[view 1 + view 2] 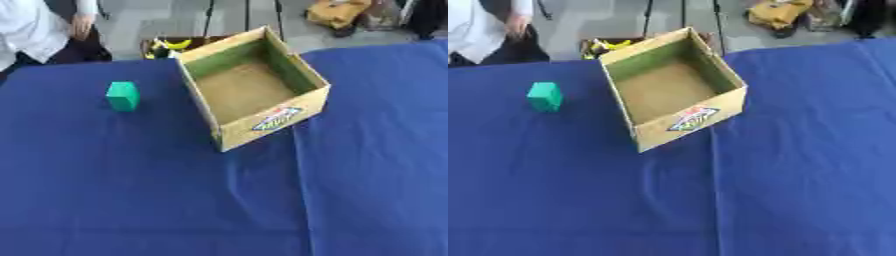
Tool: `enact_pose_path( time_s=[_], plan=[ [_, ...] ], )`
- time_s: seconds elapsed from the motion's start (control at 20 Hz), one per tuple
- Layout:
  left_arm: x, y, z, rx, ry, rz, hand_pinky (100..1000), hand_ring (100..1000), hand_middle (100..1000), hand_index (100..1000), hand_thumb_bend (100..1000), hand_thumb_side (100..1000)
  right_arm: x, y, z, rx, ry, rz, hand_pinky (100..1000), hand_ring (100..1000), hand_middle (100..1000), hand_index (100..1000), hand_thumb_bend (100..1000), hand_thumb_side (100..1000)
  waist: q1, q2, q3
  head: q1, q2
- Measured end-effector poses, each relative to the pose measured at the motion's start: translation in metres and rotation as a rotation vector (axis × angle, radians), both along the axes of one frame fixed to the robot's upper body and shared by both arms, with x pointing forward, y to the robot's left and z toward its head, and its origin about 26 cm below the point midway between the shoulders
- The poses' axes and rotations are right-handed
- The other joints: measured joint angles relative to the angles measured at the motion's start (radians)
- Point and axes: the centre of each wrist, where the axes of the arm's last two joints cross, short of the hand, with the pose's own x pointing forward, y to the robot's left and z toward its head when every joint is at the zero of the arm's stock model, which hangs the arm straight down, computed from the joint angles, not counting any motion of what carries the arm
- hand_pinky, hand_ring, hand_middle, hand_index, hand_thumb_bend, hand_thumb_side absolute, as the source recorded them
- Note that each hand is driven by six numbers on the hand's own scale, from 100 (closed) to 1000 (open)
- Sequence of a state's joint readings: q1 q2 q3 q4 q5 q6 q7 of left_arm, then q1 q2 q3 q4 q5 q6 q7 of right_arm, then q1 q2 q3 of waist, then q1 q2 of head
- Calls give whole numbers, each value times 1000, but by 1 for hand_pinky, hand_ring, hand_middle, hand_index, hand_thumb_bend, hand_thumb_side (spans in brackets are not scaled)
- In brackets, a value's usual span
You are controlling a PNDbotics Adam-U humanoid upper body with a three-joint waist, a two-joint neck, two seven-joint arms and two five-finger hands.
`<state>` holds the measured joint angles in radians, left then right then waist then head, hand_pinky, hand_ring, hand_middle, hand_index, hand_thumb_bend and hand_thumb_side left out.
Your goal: Pick up objects on the table and place them in the box.
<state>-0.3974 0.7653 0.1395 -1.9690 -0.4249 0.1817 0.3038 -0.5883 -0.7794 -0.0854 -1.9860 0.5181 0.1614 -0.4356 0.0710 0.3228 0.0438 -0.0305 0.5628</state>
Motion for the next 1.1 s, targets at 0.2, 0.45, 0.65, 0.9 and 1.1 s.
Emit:
enact_pose_path(
  time_s=[0.2,0.45,0.65,0.9,1.1],
  plan=[
    [5,-3,9,114,63,40,861,924,868,909,561,1000,0,0,0,0,2,0,804,870,898,890,100,1000,0,-9,-4,-25,17],
    [21,1,7,243,169,57,908,971,911,1000,675,1000,0,1,-2,-3,8,3,803,869,897,890,100,1000,0,-9,-17,-23,24],
    [37,7,5,346,250,78,883,948,899,960,725,1000,1,1,-2,-4,12,4,803,868,897,891,100,1000,1,-9,-25,-15,25],
    [58,11,2,461,351,111,719,830,874,1000,670,965,1,2,-4,-10,22,10,803,868,895,890,100,1000,9,-10,-38,-10,24],
    [76,9,0,506,436,121,719,825,934,1000,557,869,1,4,-3,-15,27,18,803,867,894,889,100,1000,15,-9,-51,2,20]
  ],
)
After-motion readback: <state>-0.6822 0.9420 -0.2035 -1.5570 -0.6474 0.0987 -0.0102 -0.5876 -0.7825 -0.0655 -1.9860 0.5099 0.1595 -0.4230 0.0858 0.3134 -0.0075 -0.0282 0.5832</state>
